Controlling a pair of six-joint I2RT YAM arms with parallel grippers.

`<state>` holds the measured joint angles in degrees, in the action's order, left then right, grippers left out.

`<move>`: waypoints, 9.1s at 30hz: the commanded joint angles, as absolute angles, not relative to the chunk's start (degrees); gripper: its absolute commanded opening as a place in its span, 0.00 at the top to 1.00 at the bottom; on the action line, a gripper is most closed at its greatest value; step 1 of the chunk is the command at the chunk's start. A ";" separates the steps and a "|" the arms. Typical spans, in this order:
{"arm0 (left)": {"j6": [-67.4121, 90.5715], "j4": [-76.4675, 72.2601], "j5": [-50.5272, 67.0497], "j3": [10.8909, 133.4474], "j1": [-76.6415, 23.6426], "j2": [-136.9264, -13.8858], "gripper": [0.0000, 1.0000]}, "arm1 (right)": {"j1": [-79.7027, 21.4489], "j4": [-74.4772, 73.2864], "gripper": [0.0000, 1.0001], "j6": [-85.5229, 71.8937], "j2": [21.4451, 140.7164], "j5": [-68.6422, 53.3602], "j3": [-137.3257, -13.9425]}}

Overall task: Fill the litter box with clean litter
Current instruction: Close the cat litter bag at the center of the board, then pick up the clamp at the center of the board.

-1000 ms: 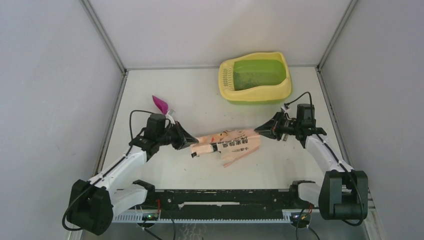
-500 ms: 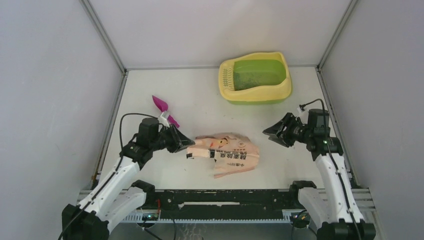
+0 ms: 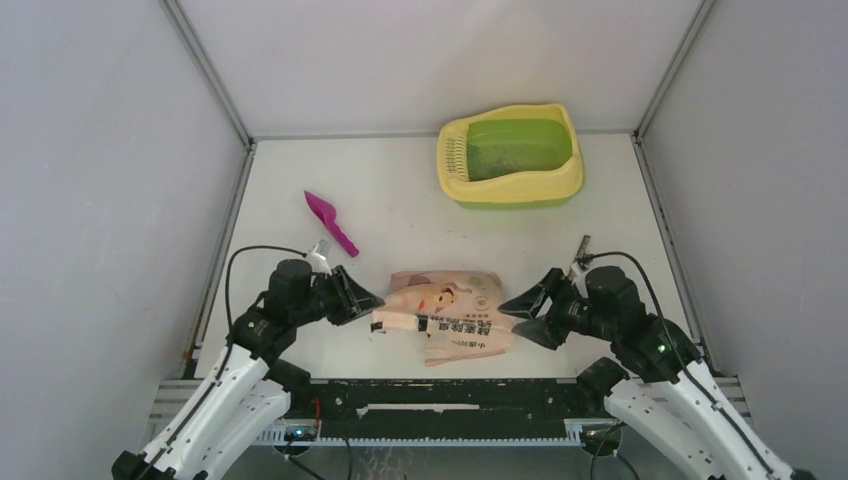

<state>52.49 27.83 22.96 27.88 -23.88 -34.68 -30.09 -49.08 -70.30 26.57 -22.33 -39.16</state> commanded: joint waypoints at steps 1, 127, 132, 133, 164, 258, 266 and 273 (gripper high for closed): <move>50.35 32.19 16.47 28.30 -24.17 -31.89 0.61 | -42.07 -43.75 0.28 -90.88 30.78 -7.51 -38.92; 94.98 -19.52 16.87 13.55 -31.30 -52.90 0.52 | -51.15 -26.21 1.00 -85.08 64.70 20.87 -45.64; 93.94 -20.54 18.45 14.70 -28.98 -54.97 0.68 | -51.70 -24.70 1.00 -85.72 65.24 19.85 -43.61; 93.79 -20.67 18.75 14.81 -28.59 -55.38 0.71 | -52.01 -24.44 1.00 -85.84 65.36 19.70 -43.33; 63.04 -5.48 28.73 35.66 -9.05 -72.73 0.98 | -50.42 -0.58 0.79 -76.25 76.99 5.23 -42.70; 51.85 27.33 35.95 36.95 -9.88 -34.86 0.00 | 12.20 -17.26 1.00 -32.05 60.96 -15.85 -39.73; 58.34 23.71 35.76 38.15 -16.56 -31.53 0.00 | 5.64 -24.39 1.00 -40.76 41.39 -31.81 -40.11; 69.72 13.35 29.62 36.21 -25.50 -29.44 0.00 | -13.69 -23.07 1.00 -53.76 29.16 -20.60 -40.31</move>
